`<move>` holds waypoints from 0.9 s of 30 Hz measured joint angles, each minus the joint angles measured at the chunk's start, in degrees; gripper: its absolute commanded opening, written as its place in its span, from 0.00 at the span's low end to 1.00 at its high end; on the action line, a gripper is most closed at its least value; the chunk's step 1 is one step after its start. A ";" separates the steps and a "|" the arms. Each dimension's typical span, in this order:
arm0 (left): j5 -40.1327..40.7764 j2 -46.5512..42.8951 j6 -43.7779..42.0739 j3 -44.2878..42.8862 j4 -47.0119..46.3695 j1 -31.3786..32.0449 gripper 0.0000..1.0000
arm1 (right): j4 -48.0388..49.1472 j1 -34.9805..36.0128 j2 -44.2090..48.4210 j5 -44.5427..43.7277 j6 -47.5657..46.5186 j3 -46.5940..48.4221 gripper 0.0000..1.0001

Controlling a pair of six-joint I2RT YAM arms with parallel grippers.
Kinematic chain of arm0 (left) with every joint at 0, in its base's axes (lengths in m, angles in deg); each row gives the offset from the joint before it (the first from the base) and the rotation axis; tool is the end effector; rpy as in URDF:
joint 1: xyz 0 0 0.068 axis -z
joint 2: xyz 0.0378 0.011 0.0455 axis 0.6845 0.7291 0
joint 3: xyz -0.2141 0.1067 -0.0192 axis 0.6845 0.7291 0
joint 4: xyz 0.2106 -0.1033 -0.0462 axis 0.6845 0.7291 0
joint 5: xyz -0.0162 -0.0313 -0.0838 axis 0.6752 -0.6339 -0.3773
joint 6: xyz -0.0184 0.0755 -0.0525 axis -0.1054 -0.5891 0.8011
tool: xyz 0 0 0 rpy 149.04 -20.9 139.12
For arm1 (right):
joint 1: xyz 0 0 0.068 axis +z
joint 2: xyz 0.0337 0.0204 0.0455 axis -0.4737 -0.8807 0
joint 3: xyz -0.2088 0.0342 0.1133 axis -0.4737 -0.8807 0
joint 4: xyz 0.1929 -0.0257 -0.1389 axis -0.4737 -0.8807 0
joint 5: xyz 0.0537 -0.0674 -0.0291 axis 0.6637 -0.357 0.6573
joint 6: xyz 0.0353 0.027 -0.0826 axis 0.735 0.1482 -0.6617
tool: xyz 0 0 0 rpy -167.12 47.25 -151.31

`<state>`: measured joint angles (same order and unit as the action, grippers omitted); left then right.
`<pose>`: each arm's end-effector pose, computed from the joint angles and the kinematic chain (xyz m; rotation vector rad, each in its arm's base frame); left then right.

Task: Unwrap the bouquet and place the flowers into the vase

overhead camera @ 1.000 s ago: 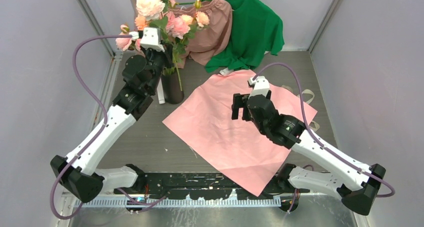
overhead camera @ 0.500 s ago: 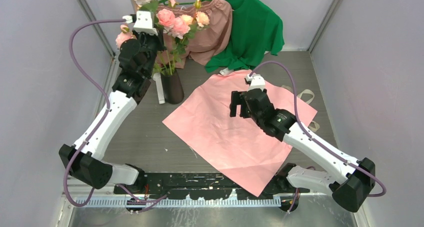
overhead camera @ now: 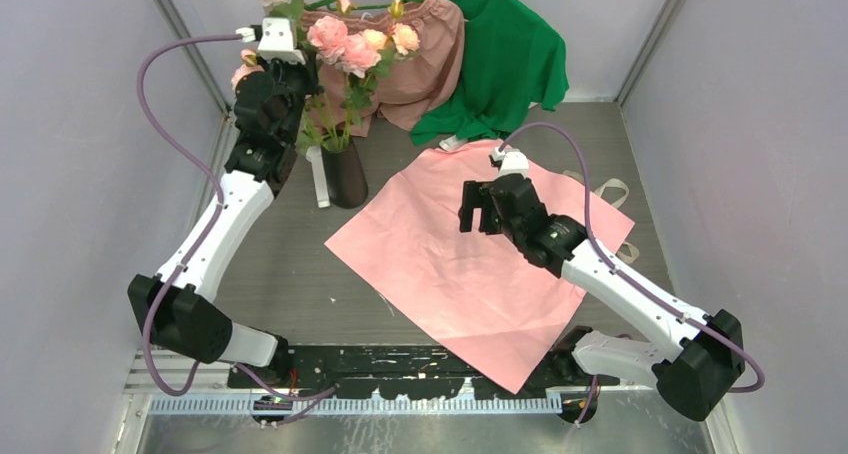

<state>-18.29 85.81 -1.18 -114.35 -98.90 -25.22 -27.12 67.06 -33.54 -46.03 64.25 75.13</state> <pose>0.3425 -0.0928 0.4485 0.0139 1.3115 -0.1525 0.2278 0.1505 0.2480 -0.1072 2.1539 0.3070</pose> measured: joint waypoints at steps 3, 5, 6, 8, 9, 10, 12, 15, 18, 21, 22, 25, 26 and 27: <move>-0.02 -0.09 1.42 3.98 -1.33 -0.13 0.00 | 0.11 -0.42 0.00 0.63 0.04 -0.07 0.89; 0.02 -0.15 2.51 7.43 -2.23 -0.13 0.00 | 0.26 -0.55 0.00 0.94 0.07 -0.07 0.89; 0.00 -0.15 2.97 9.20 -2.62 -0.13 0.00 | 0.35 -0.57 0.00 1.09 0.07 -0.07 0.89; 0.00 -0.15 3.98 12.90 -3.06 -0.11 0.00 | 0.39 -0.66 0.00 1.29 0.07 -0.09 0.89; 0.02 -0.15 4.44 14.73 -3.26 -0.11 0.00 | 0.42 -0.66 0.00 1.38 0.07 -0.11 0.89; 0.09 -0.15 4.85 16.39 -3.43 -0.11 0.00 | 0.50 -0.66 0.00 1.51 0.09 -0.17 0.89; 0.13 -0.15 5.70 18.99 -3.61 -0.11 0.00 | 0.63 -0.66 -0.02 1.70 0.09 -0.31 0.89; 0.15 -0.15 6.78 21.90 -4.22 -0.11 0.00 | 0.87 -0.68 -0.37 1.97 0.24 -0.37 0.89; 0.13 -0.17 7.78 23.54 -5.35 -0.11 0.00 | 1.03 -0.68 -0.90 2.32 0.31 -0.42 0.89; -0.15 -0.20 8.83 24.81 -6.32 -0.11 0.00 | 1.27 -0.72 -1.20 2.60 0.33 -0.57 0.88; -0.35 -0.20 9.03 25.05 -6.36 -0.11 0.00 | 1.27 -0.72 -1.22 2.71 0.35 -0.59 0.88; -1.09 -0.26 9.55 25.66 -6.32 -0.11 0.06 | 1.31 -0.76 -1.22 2.99 0.39 -0.61 0.88; -1.46 -0.35 9.92 25.81 -6.25 -0.11 0.20 | 1.36 -0.76 -1.22 3.08 0.44 -0.61 0.88; -1.95 -0.50 10.32 25.88 -5.88 -0.11 0.43 | 1.40 -0.76 -1.25 3.15 0.50 -0.61 0.88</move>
<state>-20.24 85.31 9.14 -88.47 -104.78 -25.32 -25.72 66.29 -34.78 -42.88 64.75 74.52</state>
